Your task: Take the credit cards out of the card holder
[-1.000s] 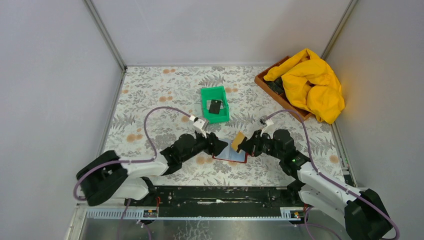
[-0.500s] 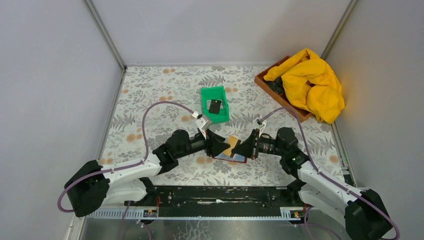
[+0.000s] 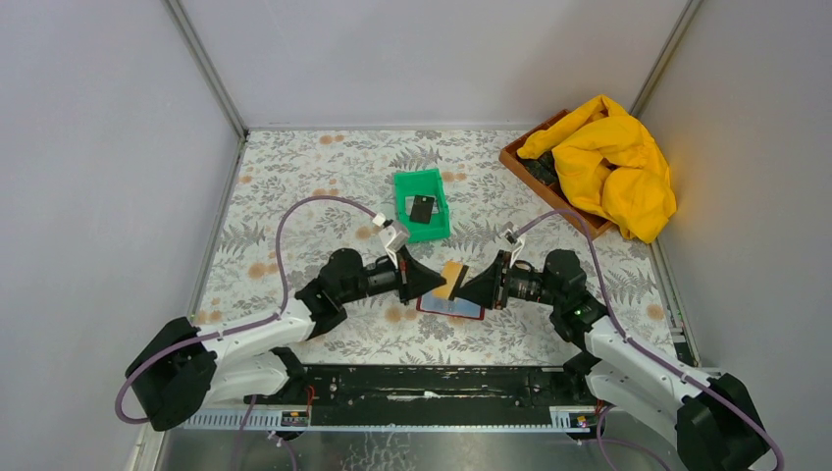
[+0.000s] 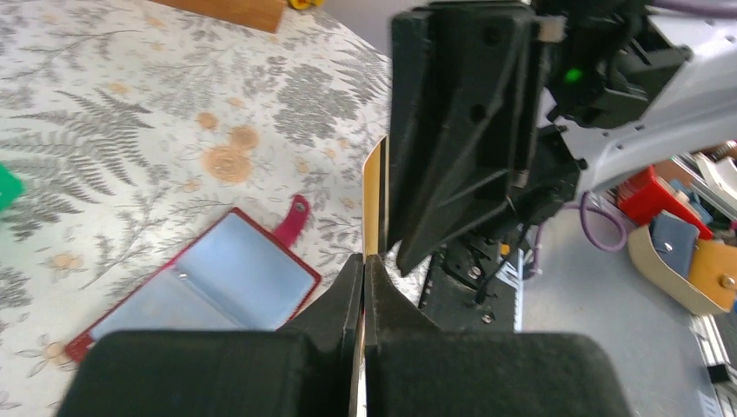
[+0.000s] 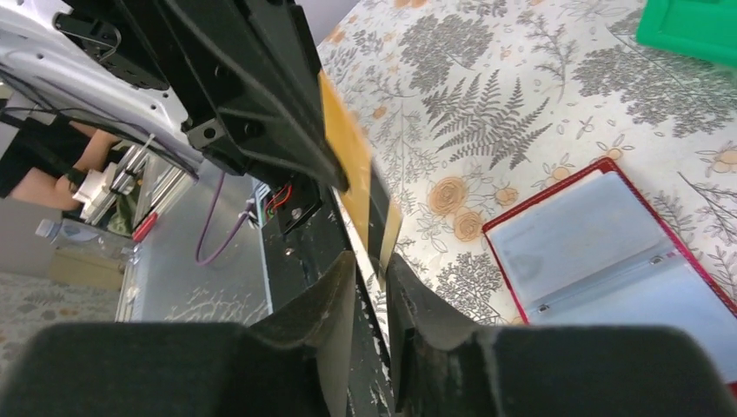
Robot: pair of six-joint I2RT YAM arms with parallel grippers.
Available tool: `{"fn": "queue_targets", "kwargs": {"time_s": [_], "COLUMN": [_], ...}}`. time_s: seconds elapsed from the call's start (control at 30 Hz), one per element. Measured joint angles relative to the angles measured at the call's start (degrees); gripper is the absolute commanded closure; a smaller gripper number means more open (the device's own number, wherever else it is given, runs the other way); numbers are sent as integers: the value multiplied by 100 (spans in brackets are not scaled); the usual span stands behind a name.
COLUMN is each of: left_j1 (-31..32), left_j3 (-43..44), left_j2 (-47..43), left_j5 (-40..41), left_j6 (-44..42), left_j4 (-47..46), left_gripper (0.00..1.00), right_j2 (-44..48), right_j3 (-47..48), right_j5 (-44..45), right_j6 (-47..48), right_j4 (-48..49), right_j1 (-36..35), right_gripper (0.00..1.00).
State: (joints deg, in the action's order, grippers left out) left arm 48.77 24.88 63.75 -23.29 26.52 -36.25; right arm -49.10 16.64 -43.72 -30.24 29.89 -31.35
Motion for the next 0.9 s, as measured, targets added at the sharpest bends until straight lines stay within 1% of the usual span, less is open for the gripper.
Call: {"fn": "queue_targets", "kwargs": {"time_s": [0.07, 0.1, 0.13, 0.23, 0.3, 0.43, 0.57, 0.77, 0.9], "left_j1": [-221, -337, -450, -798, -1027, -1506, -1971, -2103, -2103], "left_j3": [0, 0, 0, 46, 232, 1034, 2009, 3517, 4122], "left_j2": [28, 50, 74, 219, 428, 1176, 2173, 3650, 4376], "left_j5": [-24, -7, 87, 501, 831, 1180, 1397, 1742, 1797], "left_j6": [76, 109, 118, 157, 186, 319, 466, 710, 960], "left_j4": [-33, -39, -35, 70, 267, 614, 833, 1233, 1447], "left_gripper": [100, 100, 100, 100, 100, 100, 100, 100, 100], "right_j2": [74, 125, 155, 332, 404, 437, 437, 439, 439], "right_j3": [2, 2, 2, 22, 33, 35, 35, 35, 35], "right_j5": [164, 275, 302, 651, 944, 1307, 1484, 1639, 1685], "right_j6": [39, 81, 83, 214, 295, 393, 461, 551, 588], "right_j4": [-105, -184, -243, -555, -752, -1032, -1202, -1388, -1445], "right_j1": [2, 2, 2, -9, -9, -9, -9, -9, -9], "right_gripper": [58, 54, 53, 53, 53, 53, 53, 53, 54]}}
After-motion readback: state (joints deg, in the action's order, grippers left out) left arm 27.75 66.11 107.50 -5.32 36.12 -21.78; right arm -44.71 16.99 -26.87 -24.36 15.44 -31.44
